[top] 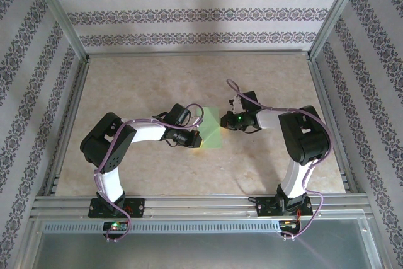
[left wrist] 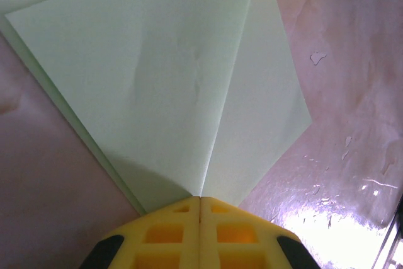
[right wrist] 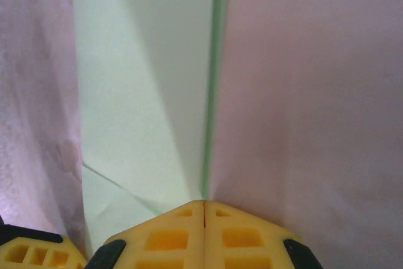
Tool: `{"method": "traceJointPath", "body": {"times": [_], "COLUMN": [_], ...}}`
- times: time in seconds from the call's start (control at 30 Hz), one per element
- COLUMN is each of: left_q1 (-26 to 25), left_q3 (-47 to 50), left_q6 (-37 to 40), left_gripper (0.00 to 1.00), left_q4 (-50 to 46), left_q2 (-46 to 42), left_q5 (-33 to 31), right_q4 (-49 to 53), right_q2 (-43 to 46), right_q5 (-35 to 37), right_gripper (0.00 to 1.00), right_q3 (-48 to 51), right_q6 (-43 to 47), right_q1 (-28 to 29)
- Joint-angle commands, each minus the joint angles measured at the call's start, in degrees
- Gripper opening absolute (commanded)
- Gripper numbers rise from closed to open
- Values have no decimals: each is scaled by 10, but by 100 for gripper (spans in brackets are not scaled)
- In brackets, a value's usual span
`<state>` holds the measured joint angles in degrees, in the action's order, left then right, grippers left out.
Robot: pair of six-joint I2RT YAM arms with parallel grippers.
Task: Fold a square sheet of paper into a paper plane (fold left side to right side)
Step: Fold the triangle a second time at the center of the table.
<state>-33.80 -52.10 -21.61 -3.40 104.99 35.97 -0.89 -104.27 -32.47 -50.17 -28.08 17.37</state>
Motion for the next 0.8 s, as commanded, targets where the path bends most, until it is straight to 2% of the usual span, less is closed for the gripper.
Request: {"method": "traceJointPath", "body": {"times": [0.0, 0.2, 0.33, 0.77], "left_q1": [-7, -7, -7, -8], "left_q3": [23, 14, 13, 2], "left_q6": [10, 14, 11, 7], "left_gripper": [0, 0, 0, 0], "left_q4": [-57, -60, -55, -58], "left_q2": [21, 23, 24, 10], "left_q5": [-62, -59, -58, -44], "right_q4": [31, 36, 4, -7], "right_q2": [44, 67, 39, -22], "right_q5": [12, 17, 20, 27], "right_gripper": [0, 0, 0, 0], "right_q3": [-20, -19, -10, 0], "right_q6": [11, -13, -39, -31], "right_q1": [1, 53, 85, 94]}}
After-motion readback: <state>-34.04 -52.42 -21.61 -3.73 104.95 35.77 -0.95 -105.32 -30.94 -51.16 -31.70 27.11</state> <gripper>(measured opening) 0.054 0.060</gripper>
